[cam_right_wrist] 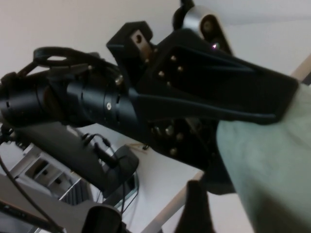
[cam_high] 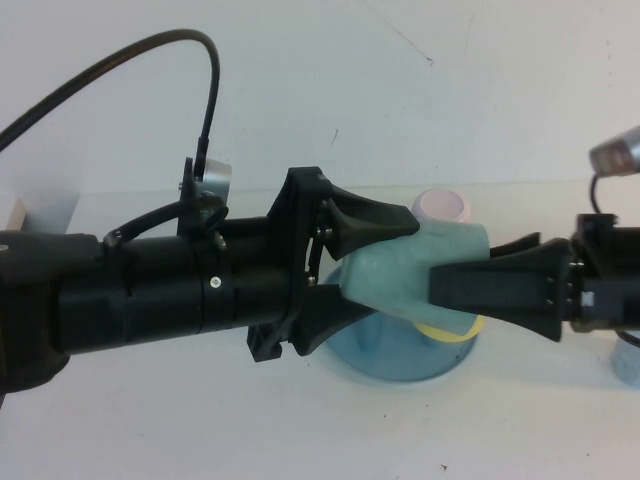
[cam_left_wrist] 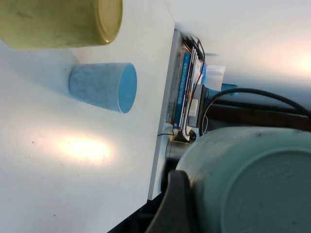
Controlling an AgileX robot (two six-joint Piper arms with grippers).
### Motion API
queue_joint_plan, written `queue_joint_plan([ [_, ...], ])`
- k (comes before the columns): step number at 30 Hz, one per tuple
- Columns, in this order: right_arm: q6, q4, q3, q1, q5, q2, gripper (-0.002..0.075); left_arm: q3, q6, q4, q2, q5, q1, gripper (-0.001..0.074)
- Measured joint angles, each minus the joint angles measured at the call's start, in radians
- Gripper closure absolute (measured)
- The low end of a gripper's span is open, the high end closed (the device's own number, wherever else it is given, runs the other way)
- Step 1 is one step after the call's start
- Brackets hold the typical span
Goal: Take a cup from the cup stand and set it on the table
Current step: Hand over the cup
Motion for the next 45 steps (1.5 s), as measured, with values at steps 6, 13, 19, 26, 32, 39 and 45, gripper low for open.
queue_joint_plan([
  [6, 0.006, 0.000, -0.067, 0.070, 0.000, 0.065, 0.0365, 0.000, 0.000, 0.000, 0.000, -0.004, 0.000, 0.0170],
  [13, 0.030, 0.011, -0.076, 0.091, -0.027, 0.075, 0.0655, 0.000, -0.007, -0.022, 0.000, -0.019, 0.000, 0.0170],
  [19, 0.041, 0.015, -0.078, 0.094, -0.043, 0.075, 0.0655, 0.000, -0.002, -0.026, 0.000, -0.024, 0.000, 0.0170],
  [26, 0.041, 0.015, -0.079, 0.094, -0.047, 0.075, 0.0655, 0.000, 0.055, -0.039, 0.000, -0.026, 0.000, 0.0169],
  [32, 0.030, 0.017, -0.079, 0.094, -0.050, 0.075, 0.0651, 0.000, 0.164, -0.058, 0.000, -0.030, 0.000, 0.0168],
  [39, 0.019, 0.019, -0.080, 0.094, -0.050, 0.075, 0.0647, 0.000, 0.228, -0.071, 0.000, -0.030, 0.000, 0.0167],
  [45, 0.004, 0.019, -0.080, 0.094, -0.048, 0.075, 0.0650, 0.000, 0.264, -0.059, 0.000, -0.028, 0.000, 0.0124],
])
